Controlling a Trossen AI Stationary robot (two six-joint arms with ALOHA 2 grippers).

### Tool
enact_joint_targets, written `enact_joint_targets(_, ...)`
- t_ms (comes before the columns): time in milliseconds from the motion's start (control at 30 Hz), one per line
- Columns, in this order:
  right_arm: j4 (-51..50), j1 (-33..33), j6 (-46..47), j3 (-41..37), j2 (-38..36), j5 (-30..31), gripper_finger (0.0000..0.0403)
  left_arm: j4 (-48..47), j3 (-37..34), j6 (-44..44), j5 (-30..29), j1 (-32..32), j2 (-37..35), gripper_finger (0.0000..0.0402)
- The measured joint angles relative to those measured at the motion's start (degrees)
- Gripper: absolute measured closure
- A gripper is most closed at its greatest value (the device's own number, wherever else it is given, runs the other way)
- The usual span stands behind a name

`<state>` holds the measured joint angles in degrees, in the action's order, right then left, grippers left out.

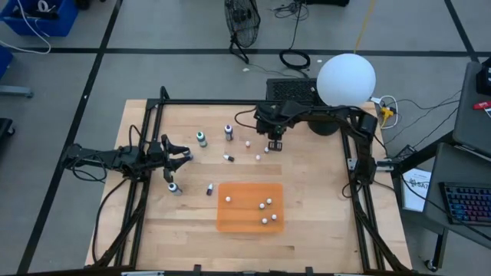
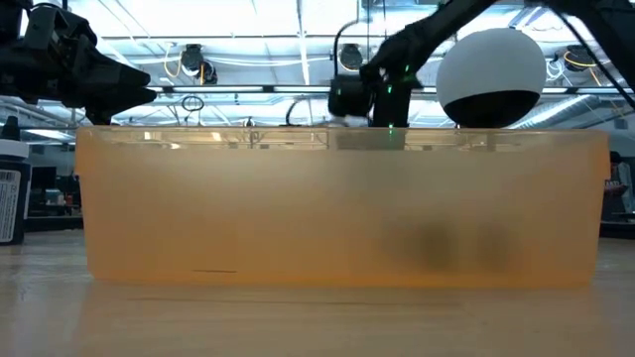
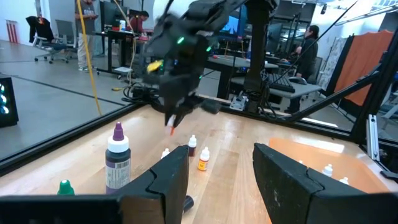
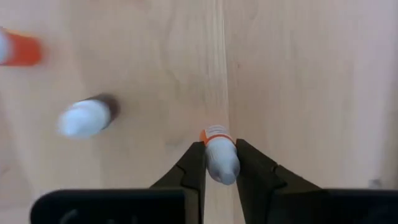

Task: Pick & Place food coloring
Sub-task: Put the small orange food coloring bottle into the orange bin

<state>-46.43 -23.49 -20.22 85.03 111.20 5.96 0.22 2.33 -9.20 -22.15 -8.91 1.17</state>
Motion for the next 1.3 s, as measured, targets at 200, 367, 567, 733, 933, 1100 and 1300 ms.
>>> enact_joint_targets(200,-2.83,7.96,6.62,0.01,-8.85,0.48,0.0356,0.01,0.0,0.01,0.0,-0.01,0.0,0.022)
enact_joint_targets(367,-2.79,20.69,11.93,0.09,-12.94,-1.41,0.0356,-0.01,0.0,0.01,0.0,-0.01,0.02,0.022)
enact_joint_targets(567,-3.35,33.91,18.23,0.07,-11.45,-1.4,0.0356,-0.03,0.0,0.0,0.01,-0.01,0.0,0.022)
enact_joint_targets(733,-4.05,39.21,23.85,0.04,-9.15,0.1,0.0356,-0.02,0.0,-0.01,0.01,-0.01,0.0,0.022)
enact_joint_targets(933,-4.94,40.48,26.63,0.02,-6.32,0.17,0.0356,-0.01,0.0,0.01,0.0,-0.01,0.0,0.022)
enact_joint_targets(1100,-4.6,40.09,26.66,-1.33,-4.26,0.11,0.0356,-0.01,0.0,0.01,0.0,-0.01,0.0,0.022)
enact_joint_targets(1300,-3.62,39.68,26.89,-3.65,-2.36,-0.07,0.0356,-0.01,0.0,0.01,0.0,0.0,0.01,0.0219)
